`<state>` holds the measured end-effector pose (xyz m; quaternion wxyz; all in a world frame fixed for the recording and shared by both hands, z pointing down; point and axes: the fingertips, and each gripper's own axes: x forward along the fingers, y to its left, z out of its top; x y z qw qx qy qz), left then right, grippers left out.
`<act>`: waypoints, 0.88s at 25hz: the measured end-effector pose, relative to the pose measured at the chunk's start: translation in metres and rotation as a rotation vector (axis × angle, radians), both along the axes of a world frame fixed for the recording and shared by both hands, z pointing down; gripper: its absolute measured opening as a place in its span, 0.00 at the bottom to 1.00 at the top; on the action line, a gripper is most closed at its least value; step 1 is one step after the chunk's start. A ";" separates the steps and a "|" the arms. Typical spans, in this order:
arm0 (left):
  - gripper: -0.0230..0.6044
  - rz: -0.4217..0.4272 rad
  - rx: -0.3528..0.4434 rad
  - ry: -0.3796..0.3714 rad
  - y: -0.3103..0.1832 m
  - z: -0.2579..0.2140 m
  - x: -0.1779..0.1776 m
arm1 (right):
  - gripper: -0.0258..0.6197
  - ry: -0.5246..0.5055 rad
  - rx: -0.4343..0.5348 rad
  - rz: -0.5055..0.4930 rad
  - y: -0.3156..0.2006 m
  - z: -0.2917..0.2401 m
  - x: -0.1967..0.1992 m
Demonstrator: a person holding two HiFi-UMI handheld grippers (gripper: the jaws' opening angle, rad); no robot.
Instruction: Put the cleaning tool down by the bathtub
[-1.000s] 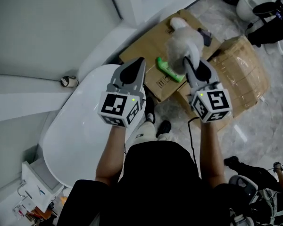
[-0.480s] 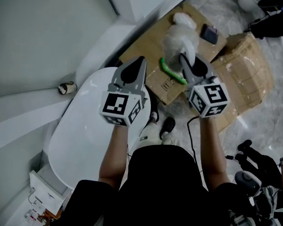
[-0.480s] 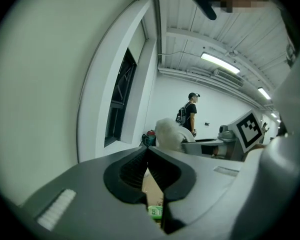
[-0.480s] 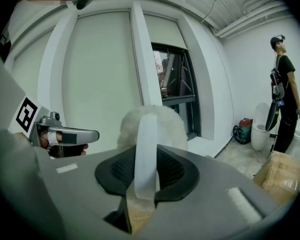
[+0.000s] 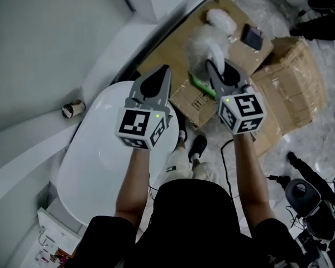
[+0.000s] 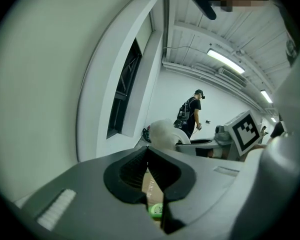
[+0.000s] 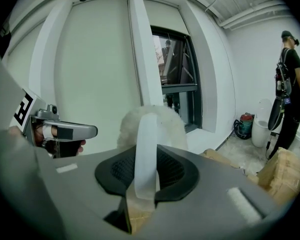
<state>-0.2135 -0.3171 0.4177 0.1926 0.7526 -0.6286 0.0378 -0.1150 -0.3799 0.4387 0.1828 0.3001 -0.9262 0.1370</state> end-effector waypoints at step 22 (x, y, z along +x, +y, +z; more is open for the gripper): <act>0.03 0.015 -0.083 0.033 -0.066 0.113 -0.032 | 0.18 0.079 -0.105 0.016 -0.071 0.140 -0.051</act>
